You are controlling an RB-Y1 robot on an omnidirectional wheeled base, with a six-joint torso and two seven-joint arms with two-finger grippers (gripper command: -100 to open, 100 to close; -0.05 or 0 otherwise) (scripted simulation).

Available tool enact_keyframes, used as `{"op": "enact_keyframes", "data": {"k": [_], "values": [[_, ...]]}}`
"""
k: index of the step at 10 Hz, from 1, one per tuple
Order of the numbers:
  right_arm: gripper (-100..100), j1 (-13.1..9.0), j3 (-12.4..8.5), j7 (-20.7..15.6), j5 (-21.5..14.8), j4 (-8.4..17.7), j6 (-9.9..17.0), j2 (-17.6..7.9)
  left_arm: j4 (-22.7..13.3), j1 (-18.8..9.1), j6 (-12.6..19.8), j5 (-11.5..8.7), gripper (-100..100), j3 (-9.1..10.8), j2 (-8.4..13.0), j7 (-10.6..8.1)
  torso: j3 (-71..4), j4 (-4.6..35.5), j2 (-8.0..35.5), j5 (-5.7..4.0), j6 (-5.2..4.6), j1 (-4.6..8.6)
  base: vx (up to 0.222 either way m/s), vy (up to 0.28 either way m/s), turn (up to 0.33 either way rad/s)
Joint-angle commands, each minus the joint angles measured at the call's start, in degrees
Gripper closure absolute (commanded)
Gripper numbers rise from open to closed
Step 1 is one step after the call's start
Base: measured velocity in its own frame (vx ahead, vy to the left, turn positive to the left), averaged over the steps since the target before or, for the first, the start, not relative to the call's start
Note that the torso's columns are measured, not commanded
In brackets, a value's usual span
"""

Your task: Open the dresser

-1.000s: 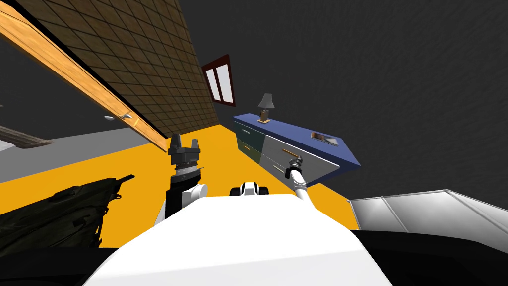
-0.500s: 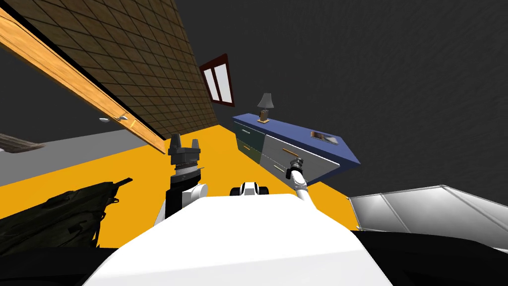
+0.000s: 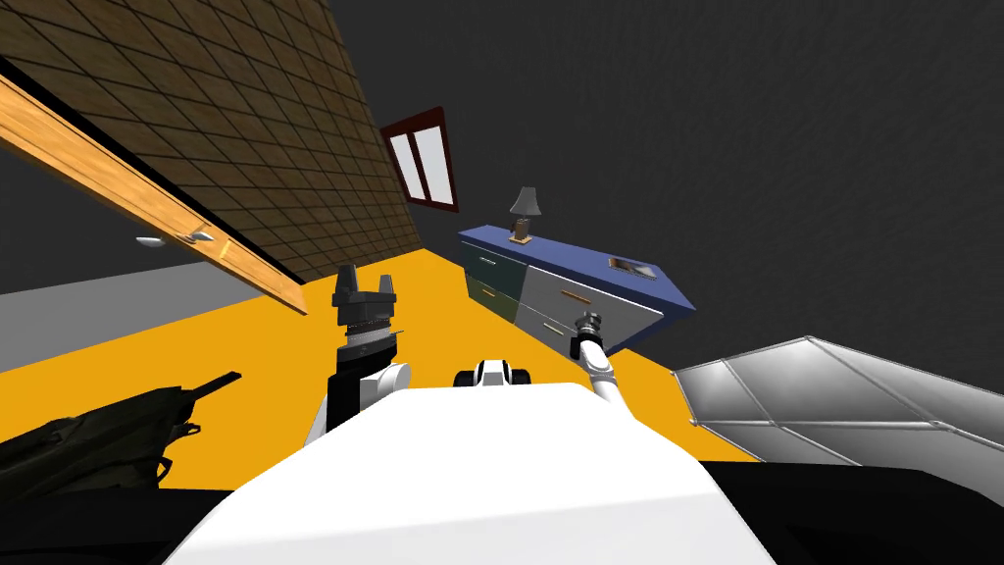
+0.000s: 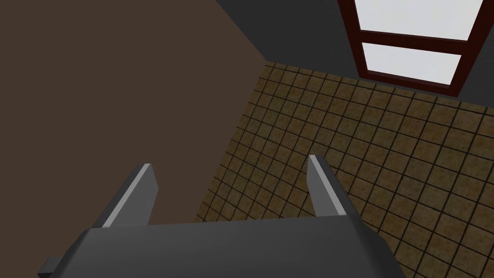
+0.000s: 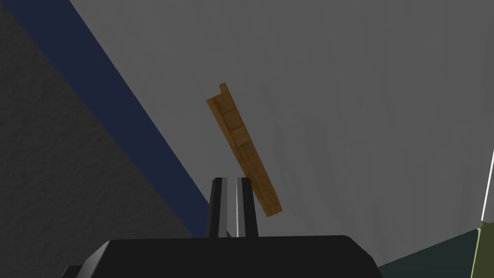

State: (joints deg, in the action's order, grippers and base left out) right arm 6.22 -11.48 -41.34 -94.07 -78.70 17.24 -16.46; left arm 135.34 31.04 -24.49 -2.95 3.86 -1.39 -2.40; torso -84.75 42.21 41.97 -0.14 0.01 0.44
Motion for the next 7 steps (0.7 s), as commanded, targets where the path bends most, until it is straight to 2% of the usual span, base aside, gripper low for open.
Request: {"op": "enact_keyframes", "data": {"k": [1,7], "values": [[-100,0.34,-0.56,-1.66,-0.96,0.02,-0.23,-0.76,0.00,0.01,0.00,0.00,0,0.00,0.00,0.00,-0.12,-0.06,-0.18,0.08,0.00,-0.30,0.195,0.108,0.006],[-100,1.33,-1.96,-5.61,-3.58,0.28,-0.74,-2.90,0.01,0.01,0.00,0.00,0,0.00,0.00,0.00,0.19,0.08,0.35,0.15,-0.02,-0.46,0.185,0.090,0.012]]}}
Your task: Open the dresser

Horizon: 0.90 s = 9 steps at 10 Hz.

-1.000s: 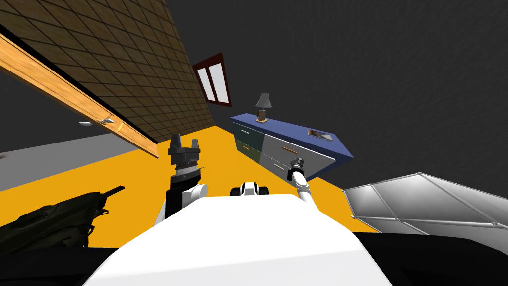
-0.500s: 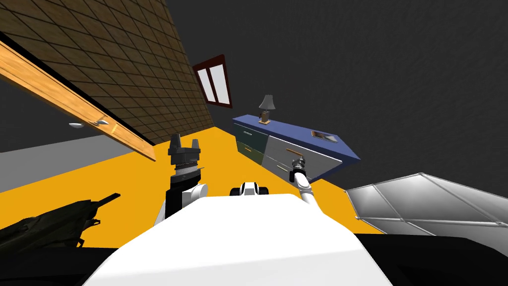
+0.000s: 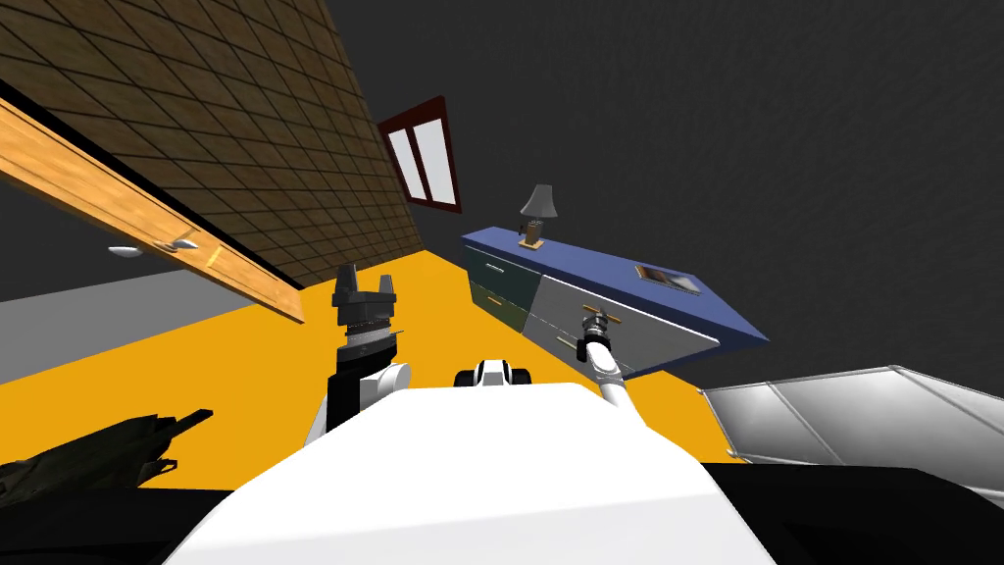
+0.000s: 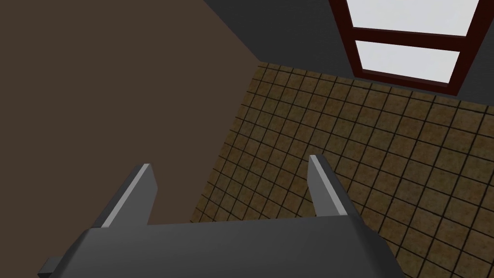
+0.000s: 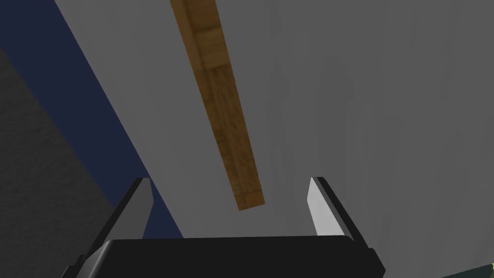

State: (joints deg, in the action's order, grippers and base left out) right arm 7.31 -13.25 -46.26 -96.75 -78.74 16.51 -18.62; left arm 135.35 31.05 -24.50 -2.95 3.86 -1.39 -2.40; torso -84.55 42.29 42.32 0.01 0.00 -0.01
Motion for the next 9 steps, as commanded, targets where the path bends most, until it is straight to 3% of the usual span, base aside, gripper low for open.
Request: {"op": "enact_keyframes", "data": {"k": [1,5,6,7,9], "values": [[-100,-0.04,-0.05,-0.34,-0.63,0.44,0.03,-0.56,0.00,0.00,0.00,0.00,0,0.00,0.00,0.00,0.01,0.01,0.01,-0.02,0.00,0.05,0.076,0.041,0.002],[-100,4.16,3.34,4.69,-2.71,-3.61,-0.94,-3.43,0.00,0.00,0.00,0.00,0,0.01,0.01,0.00,-0.14,-0.06,-0.23,0.00,0.04,-0.03,0.164,0.004,-0.184],[-100,3.50,2.76,3.78,-2.32,-3.01,-0.92,-3.10,0.00,0.00,0.00,0.00,0,0.01,0.01,0.00,-0.05,-0.02,-0.08,0.02,0.01,-0.08,0.069,0.012,-0.025],[100,2.47,1.99,2.67,-1.91,-1.96,-0.54,-2.31,0.00,-0.01,0.00,0.00,0,0.01,0.01,0.00,0.14,0.06,0.23,0.00,0.04,-0.01,-0.087,-0.011,0.151],[100,0.77,0.64,0.65,-1.11,-0.31,-0.15,-1.18,-0.02,-0.05,0.01,0.00,0,0.00,0.01,0.00,0.33,0.34,0.58,0.18,0.10,-0.09,-0.189,0.008,0.234]]}}
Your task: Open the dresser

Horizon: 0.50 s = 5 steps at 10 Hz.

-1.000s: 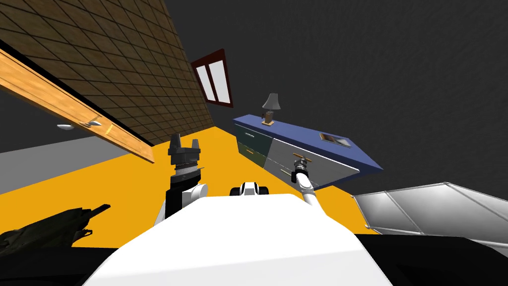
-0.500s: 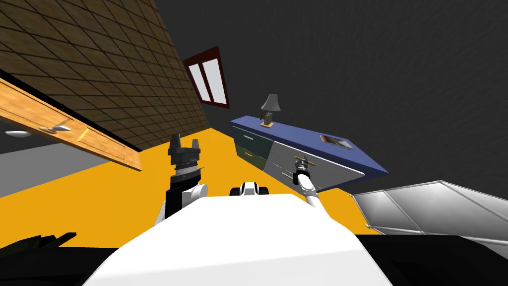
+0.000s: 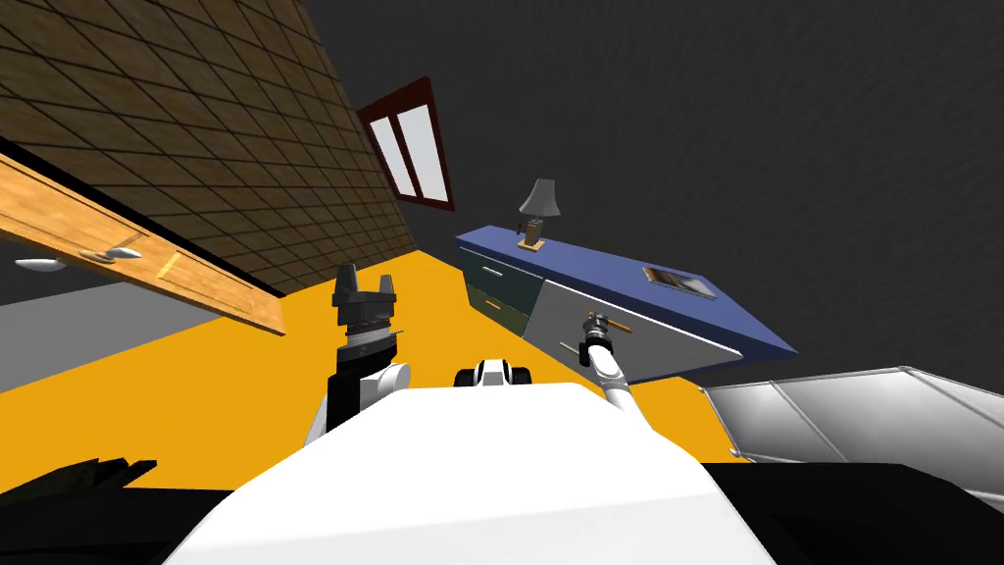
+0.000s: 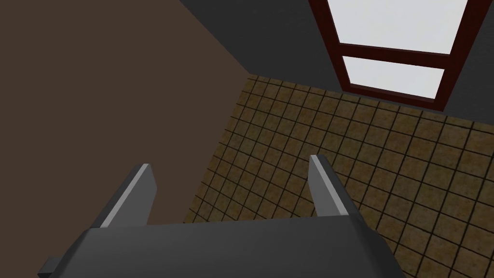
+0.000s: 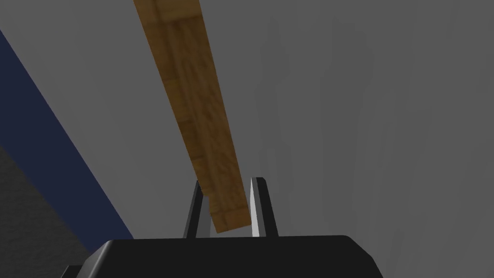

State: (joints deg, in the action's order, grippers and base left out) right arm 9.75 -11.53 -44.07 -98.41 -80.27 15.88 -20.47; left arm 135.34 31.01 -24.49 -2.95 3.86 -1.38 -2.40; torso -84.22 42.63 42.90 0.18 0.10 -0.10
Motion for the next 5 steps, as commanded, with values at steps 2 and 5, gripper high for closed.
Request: {"op": "enact_keyframes", "data": {"k": [2,5], "values": [[100,0.26,0.35,0.06,-0.17,-0.42,-0.23,-0.20,0.00,0.02,0.00,0.00,0,0.00,0.00,0.00,-0.33,-0.16,-0.55,0.09,-0.23,-0.14,-0.037,0.023,-0.064],[100,2.84,2.30,2.67,-1.33,-3.56,-0.89,-1.68,0.02,0.05,-0.01,0.00,0,0.01,-0.01,0.00,-0.26,-0.15,-0.37,0.16,-0.57,-0.05,0.051,0.101,-0.236]]}}
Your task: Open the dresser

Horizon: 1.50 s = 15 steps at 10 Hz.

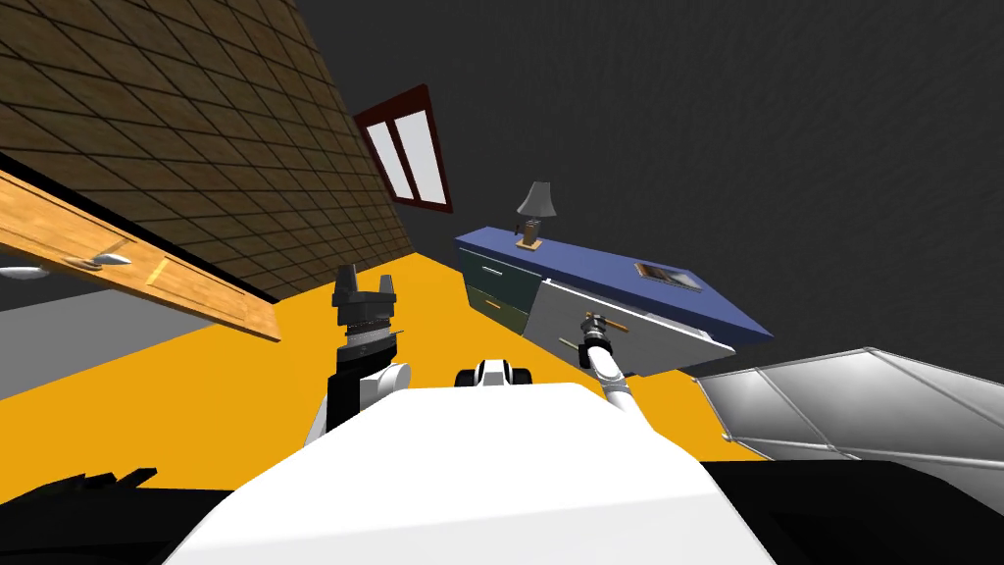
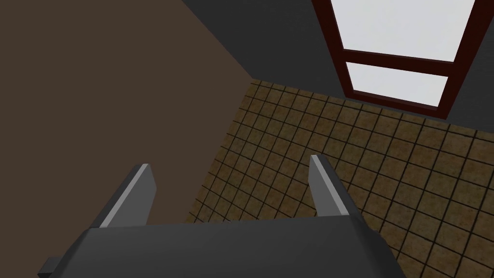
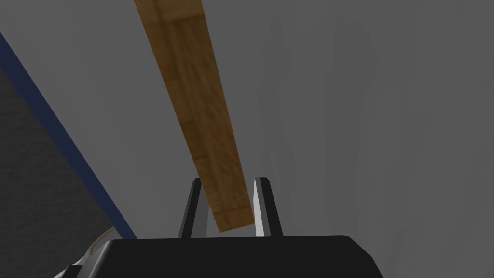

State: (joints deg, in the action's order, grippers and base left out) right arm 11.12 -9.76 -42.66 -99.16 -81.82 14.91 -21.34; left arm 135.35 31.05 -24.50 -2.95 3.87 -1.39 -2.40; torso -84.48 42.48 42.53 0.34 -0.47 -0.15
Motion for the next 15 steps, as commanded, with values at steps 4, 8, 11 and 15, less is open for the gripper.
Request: {"op": "enact_keyframes", "data": {"k": [4,8,11,15], "values": [[100,3.23,2.15,2.79,-1.30,-3.66,-0.62,-1.43,-0.01,-0.01,0.00,0.00,0,0.00,0.01,0.00,0.16,0.15,0.25,0.01,0.18,0.02,0.020,0.054,-0.116],[100,3.92,2.33,3.11,-1.89,-5.66,-0.74,-1.27,-0.01,-0.04,0.01,0.00,0,-0.01,0.00,0.00,0.20,0.08,0.29,-0.09,0.35,-0.13,-0.152,0.082,-0.037],[-100,4.38,1.58,3.58,-0.64,-5.67,-3.77,-2.70,-0.01,-0.03,0.01,0.00,0,0.00,0.01,0.00,-0.02,0.15,-0.06,0.08,0.25,0.05,-0.096,0.067,-0.045],[-100,4.72,-1.33,4.05,1.89,-6.83,-8.36,-5.95,0.00,-0.01,0.00,0.00,0,0.00,0.01,0.00,-0.18,-0.23,-0.39,-0.34,0.49,0.19,0.051,0.086,-0.081]]}}
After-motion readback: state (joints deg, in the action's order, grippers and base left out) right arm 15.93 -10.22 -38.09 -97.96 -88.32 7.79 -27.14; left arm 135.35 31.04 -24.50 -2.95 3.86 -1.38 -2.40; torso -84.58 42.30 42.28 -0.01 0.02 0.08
